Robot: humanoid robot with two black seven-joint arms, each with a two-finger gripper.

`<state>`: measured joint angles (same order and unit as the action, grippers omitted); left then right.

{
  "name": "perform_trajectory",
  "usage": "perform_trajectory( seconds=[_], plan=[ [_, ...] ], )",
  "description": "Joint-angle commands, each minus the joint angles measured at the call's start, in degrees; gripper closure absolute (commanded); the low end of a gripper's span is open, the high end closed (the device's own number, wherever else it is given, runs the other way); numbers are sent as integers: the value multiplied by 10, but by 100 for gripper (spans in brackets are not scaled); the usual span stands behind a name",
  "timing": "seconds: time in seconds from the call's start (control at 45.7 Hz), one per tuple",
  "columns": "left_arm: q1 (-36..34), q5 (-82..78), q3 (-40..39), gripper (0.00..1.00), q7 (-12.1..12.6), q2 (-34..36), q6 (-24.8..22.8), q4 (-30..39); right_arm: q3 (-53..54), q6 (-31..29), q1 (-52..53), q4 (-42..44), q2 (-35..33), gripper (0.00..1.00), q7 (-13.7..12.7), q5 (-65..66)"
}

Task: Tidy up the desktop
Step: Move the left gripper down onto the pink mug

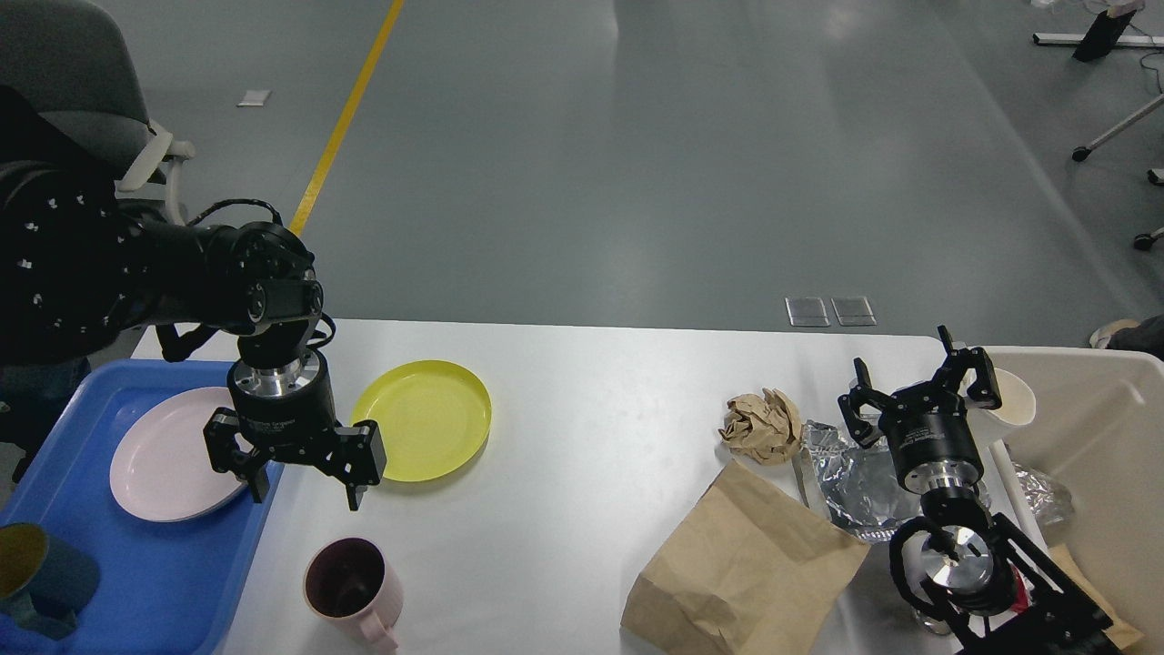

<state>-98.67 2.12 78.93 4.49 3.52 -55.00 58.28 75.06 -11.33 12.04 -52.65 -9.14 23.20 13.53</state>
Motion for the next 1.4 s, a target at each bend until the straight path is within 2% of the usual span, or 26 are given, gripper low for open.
perform_trajectory(
  seconds=[0.0, 0.175, 0.482, 0.854, 0.963, 1.007, 1.073, 1.313, 1.379],
  plan=[
    [18, 0, 1, 4, 3, -6, 0, 2, 0, 0, 0, 0, 0, 0, 0, 0],
    [51, 0, 5, 4, 5, -7, 0, -17, 0, 0, 0, 0, 0, 0, 0, 0],
    [112, -7, 3, 4, 8, -16, 0, -103, 0, 0, 0, 0, 0, 0, 0, 0],
    [139, -7, 0, 5, 8, -25, 0, -107, 0, 0, 0, 0, 0, 0, 0, 0],
    [144, -7, 0, 9, 8, -25, 0, -107, 0, 0, 0, 0, 0, 0, 1, 0],
    [146, -7, -1, 14, 8, -25, 0, -107, 0, 0, 0, 0, 0, 0, 0, 0],
    [148, -7, 0, 27, 7, -25, 0, -107, 0, 0, 0, 0, 0, 0, 0, 0],
    [149, 0, 1, 98, 5, -25, 0, -99, 0, 0, 0, 0, 0, 0, 0, 0],
    [148, 2, 1, 100, 3, -24, 0, -99, 0, 0, 0, 0, 0, 0, 0, 0]
  ],
)
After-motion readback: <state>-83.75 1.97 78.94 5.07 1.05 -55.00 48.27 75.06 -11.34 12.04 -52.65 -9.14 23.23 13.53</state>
